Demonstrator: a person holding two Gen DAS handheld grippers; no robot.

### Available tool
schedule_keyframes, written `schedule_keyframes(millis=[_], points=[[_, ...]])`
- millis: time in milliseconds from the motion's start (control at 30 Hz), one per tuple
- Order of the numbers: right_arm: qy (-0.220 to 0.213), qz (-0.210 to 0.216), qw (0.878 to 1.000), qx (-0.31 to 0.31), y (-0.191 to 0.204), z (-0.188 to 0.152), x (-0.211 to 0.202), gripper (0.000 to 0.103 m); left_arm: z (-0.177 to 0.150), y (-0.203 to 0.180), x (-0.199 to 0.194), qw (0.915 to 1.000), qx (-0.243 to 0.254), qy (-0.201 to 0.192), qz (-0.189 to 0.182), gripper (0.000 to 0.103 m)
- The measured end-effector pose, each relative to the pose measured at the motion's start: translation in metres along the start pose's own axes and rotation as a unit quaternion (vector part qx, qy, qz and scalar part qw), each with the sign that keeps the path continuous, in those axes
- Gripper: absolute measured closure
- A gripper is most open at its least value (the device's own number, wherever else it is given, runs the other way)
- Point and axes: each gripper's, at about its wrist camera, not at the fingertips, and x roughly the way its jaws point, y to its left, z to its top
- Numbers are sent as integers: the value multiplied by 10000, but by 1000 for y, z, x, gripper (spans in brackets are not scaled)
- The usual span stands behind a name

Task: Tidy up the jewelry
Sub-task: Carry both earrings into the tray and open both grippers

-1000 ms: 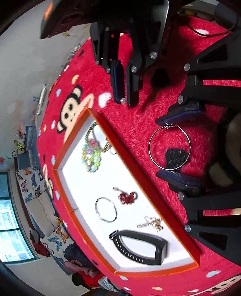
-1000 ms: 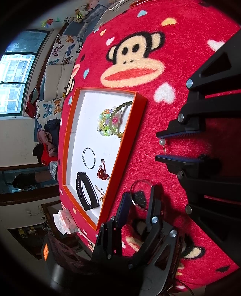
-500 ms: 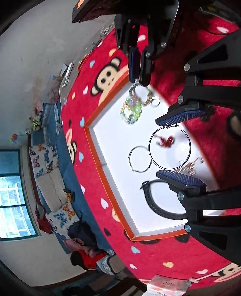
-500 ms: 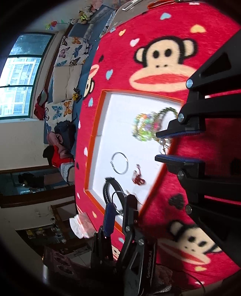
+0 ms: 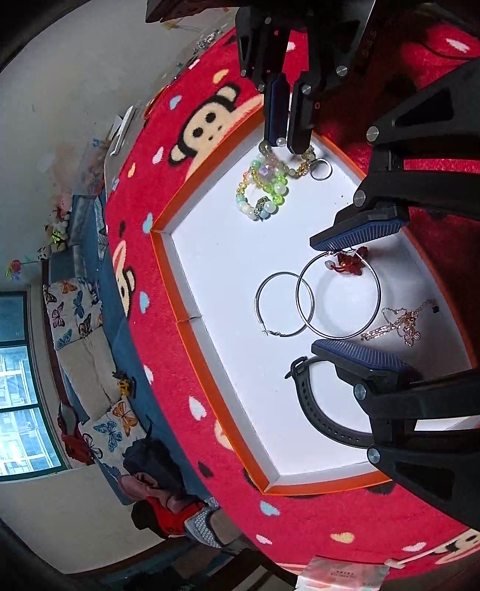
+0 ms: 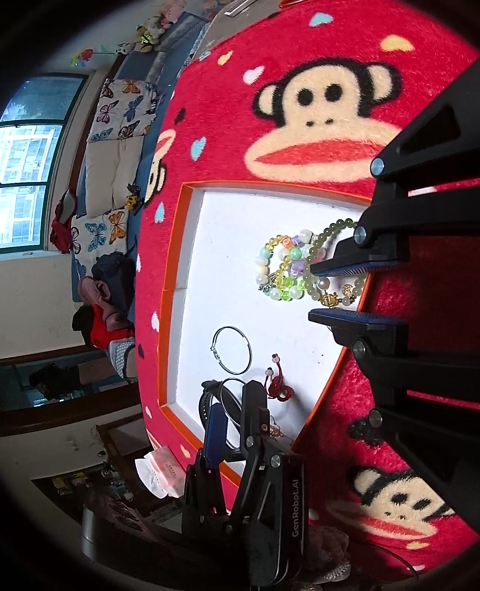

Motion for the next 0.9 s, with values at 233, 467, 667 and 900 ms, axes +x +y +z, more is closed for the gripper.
schedule_keyframes(millis=[233, 467, 667, 900], points=[[-10, 20, 9999, 128, -2, 0, 2, 82, 1, 1, 0, 9999, -115, 11, 32, 50], [-41, 1, 9998, 179, -3, -2, 0, 82, 1, 7, -16, 9996, -258, -131, 49, 49], [-94, -39, 9998, 166, 3, -5, -8, 78, 0, 9, -52, 9983, -331, -444, 157, 46], [-233, -91, 9995, 183, 12, -11, -21, 42, -20, 4, -87, 9972, -360, -618, 211, 44]])
